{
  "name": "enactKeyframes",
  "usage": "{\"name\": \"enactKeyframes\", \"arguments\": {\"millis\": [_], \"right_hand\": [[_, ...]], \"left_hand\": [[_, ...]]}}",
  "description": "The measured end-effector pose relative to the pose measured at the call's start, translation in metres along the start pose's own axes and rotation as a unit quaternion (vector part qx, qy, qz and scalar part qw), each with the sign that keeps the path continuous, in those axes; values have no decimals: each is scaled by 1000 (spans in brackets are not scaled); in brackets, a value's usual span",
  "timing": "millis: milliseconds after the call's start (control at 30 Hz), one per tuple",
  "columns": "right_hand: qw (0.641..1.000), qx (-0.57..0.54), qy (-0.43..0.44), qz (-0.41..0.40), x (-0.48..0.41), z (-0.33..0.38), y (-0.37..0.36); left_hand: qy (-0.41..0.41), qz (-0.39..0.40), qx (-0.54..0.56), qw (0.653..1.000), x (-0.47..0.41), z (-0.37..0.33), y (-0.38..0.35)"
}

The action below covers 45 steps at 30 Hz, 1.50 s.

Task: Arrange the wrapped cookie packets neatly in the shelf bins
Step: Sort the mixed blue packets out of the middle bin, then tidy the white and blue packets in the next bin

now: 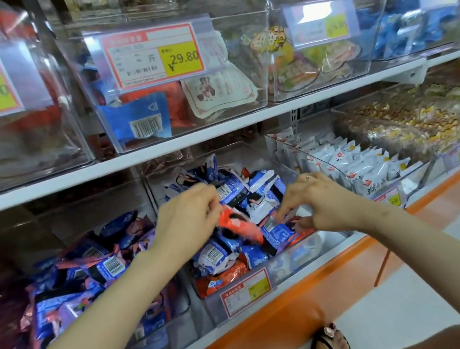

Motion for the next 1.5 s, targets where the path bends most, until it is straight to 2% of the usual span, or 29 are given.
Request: {"name": "enactKeyframes", "arguments": {"millis": [100, 233, 333, 433, 533, 633, 733, 833, 1000, 1133, 1233, 1300, 1367, 1500], "right_hand": [[999, 45, 17, 17, 4, 6, -8], [998, 37, 25, 38, 3, 5, -11], [998, 32, 42, 45, 4, 6, -11], [997, 35, 65, -7, 0, 15, -12], [993, 32, 83, -78, -5, 25, -14], [992, -1, 70, -102, -11, 33, -3], [989, -107, 78, -63, -14, 50, 4], [979, -167, 110, 49, -13, 76, -12], [987, -93, 110, 77, -23, 82, -26], [987, -100, 116, 43, -24, 90, -23], [985, -157, 74, -23, -24, 83, -2], [967, -244, 24, -75, -18, 75, 21], [932, -350, -4, -93, -8, 73, 39], [881, -462, -2, -100, -2, 91, 54]], "left_hand": [[72, -79, 51, 993, -5, 12, 18], [166, -70, 180, 967, -4, 29, 16], [128, -22, 137, 982, -3, 28, 5], [84, 12, 88, 993, 0, 25, -2], [69, -19, 96, 993, 2, 23, 7], [77, -39, 127, 988, 6, 22, 18], [89, -44, 168, 981, 13, 23, 25], [109, -55, 222, 967, 22, 21, 32], [161, -66, 293, 940, 36, 29, 35], [206, -102, 377, 897, 47, 39, 39], [209, -142, 405, 879, 57, 35, 52], [210, -172, 420, 866, 65, 34, 63], [224, -203, 449, 841, 76, 36, 74], [246, -233, 484, 807, 107, 38, 97]]}}
Point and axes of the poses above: each hand's wrist, its own x-axis away from the middle knuckle, its own y-axis out of the back of the hand, z = x × y, the point moved 6 cm from there along -x, towards the middle knuckle, and after that the axes turned 12 degrees about x, right-handed, at the moved point
